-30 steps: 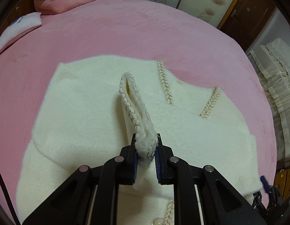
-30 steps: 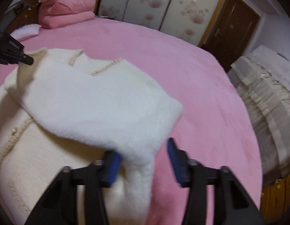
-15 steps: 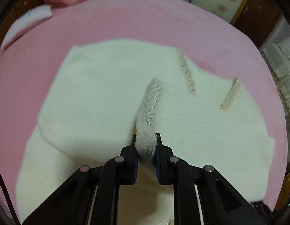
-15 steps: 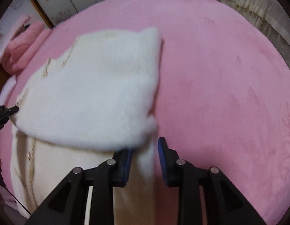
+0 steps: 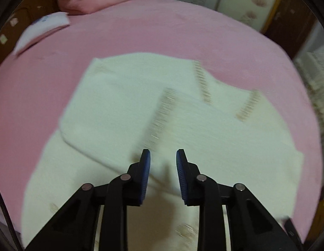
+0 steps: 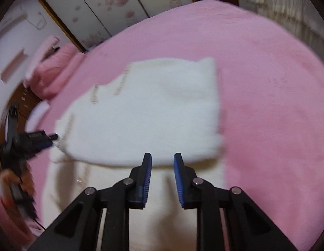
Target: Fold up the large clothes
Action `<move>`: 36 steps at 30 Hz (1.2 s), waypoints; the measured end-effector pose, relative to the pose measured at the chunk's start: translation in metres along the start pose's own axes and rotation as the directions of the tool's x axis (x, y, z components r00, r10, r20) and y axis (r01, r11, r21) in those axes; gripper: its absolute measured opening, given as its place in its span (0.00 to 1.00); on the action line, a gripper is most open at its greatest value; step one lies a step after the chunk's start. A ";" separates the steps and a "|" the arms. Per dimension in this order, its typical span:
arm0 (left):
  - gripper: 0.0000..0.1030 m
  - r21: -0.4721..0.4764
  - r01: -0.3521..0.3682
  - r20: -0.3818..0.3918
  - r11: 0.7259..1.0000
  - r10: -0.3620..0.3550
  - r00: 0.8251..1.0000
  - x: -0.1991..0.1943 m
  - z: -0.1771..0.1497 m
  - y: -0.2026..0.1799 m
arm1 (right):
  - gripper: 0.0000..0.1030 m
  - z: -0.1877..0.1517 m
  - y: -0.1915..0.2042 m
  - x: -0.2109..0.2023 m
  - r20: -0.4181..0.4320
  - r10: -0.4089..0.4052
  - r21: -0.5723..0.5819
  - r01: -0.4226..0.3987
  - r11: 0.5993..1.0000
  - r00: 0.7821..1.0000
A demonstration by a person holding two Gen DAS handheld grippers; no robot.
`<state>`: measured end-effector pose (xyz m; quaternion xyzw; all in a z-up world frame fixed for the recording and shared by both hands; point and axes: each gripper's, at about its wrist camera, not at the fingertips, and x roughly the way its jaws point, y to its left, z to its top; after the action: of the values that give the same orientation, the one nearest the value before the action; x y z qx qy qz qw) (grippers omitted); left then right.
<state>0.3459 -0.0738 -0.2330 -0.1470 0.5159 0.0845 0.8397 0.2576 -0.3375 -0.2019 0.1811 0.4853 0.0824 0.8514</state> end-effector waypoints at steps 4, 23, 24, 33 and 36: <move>0.12 -0.001 0.238 -0.177 0.971 -0.235 0.956 0.024 -0.018 -0.035 | 0.07 0.007 0.024 0.067 -0.086 0.279 0.205 -0.257 0.944 0.956; 0.02 0.091 -0.010 -0.134 0.996 0.022 0.991 0.060 0.003 -0.001 | 0.00 0.025 -0.012 0.041 0.003 0.078 0.137 -0.078 0.988 0.997; 0.02 0.070 0.066 -0.159 0.995 -0.055 0.986 0.061 -0.001 -0.006 | 0.00 0.025 -0.005 0.050 -0.010 0.159 0.156 -0.156 0.975 0.987; 0.02 -0.222 0.298 -0.149 0.928 -0.334 0.931 0.108 0.018 -0.019 | 0.00 0.068 0.006 0.144 0.005 0.325 0.288 -0.312 0.905 0.946; 0.01 -0.204 0.186 -0.037 0.961 -0.197 0.980 0.106 0.048 0.013 | 0.00 0.104 -0.046 0.127 0.086 0.090 0.285 -0.111 0.952 0.992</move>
<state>0.4304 -0.0466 -0.3093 -0.2822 0.5118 0.0501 0.8099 0.4103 -0.3632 -0.2724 0.3311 0.4514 0.0471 0.8273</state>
